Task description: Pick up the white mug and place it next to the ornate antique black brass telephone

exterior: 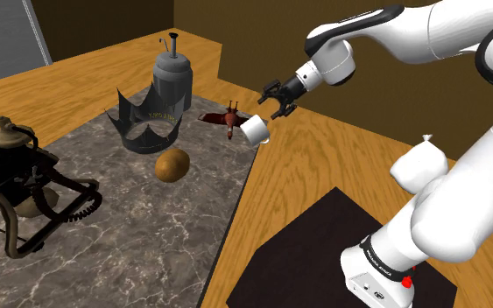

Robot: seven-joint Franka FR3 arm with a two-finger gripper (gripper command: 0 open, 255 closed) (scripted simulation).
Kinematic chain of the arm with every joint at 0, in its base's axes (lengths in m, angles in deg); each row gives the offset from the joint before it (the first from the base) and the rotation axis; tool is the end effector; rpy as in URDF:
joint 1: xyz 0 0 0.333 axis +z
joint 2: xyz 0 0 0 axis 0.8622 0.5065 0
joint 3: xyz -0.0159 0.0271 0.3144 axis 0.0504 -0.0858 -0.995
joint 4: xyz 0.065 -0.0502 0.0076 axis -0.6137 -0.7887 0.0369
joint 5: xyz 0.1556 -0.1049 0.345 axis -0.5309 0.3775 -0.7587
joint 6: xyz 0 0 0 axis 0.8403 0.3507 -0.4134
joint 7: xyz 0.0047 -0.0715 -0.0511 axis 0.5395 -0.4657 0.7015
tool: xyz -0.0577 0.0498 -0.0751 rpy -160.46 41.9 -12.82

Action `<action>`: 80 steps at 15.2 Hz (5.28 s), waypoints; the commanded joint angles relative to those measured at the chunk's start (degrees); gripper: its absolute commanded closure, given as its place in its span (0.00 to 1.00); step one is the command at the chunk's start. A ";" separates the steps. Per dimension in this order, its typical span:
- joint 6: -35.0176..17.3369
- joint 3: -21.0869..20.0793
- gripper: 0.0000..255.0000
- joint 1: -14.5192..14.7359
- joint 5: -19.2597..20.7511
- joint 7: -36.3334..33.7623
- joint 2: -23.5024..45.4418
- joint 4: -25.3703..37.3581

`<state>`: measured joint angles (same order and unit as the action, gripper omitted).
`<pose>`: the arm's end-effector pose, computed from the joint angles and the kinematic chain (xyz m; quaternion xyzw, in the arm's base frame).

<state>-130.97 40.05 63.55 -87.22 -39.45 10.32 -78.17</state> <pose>0.5388 -0.1058 0.3654 -0.9109 0.2404 -0.0647 0.3290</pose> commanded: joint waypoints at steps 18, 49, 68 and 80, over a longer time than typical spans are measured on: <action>-2.08 -0.98 1.00 0.78 -2.37 1.20 2.12 -0.03; 9.84 -0.19 1.00 0.57 9.17 -14.99 -7.63 8.90; 20.36 0.13 1.00 0.15 12.77 -23.61 -9.12 20.76; 27.95 0.67 1.00 -0.20 13.32 -28.41 -7.68 30.99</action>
<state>-103.67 40.70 63.36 -73.91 -67.42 2.50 -48.08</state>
